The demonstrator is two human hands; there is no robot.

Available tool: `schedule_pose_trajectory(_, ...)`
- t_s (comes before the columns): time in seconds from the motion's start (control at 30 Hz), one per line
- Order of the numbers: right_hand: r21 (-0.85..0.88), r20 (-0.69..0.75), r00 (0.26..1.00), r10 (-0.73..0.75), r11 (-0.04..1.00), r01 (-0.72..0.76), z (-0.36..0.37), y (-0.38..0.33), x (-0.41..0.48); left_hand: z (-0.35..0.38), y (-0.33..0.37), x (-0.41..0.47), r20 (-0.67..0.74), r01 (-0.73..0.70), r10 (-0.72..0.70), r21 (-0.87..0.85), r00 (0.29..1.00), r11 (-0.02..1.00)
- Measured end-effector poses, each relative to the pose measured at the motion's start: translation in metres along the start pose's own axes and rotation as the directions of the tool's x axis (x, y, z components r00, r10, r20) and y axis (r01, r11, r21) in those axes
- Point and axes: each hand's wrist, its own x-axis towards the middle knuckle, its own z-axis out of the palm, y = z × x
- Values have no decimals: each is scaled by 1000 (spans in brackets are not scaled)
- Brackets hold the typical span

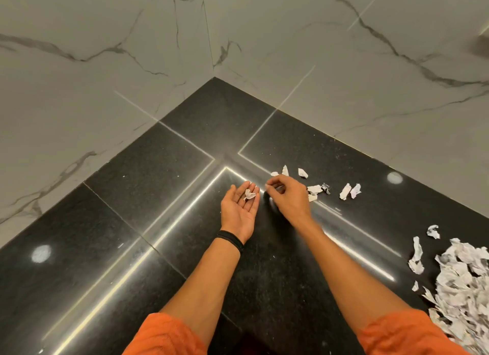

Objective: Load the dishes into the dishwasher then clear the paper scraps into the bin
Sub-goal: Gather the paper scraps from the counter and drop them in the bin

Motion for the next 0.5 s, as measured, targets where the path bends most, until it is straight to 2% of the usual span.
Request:
schedule_pose_trajectory(0.07,214,83,996,-13,977,-5,1,-16,-10,3,-3,3,-3,2,-2,9,1000,1000)
schedule_pose_trajectory(0.13,281,149,986,-68,959,24,3,-27,-18,7,-7,4,4,15,-15,4,1000,1000)
schedule_pose_trajectory(0.23,268,41,999,-8,963,-4,2,-21,-9,13,-8,1,12,31,-30,-49,999,998)
schedule_pose_trajectory(0.33,23,-70,998,6,1000,-4,-6,-3,14,13,-4,-1,31,39,-36,-105,999,994)
schedule_pose_trajectory(0.43,-299,-1,995,-103,949,98,-11,11,36,11,0,-1,41,36,-32,-115,999,993)
schedule_pose_trajectory(0.5,-407,54,986,-159,898,167,-11,16,43,11,1,0,49,39,-34,-113,998,993)
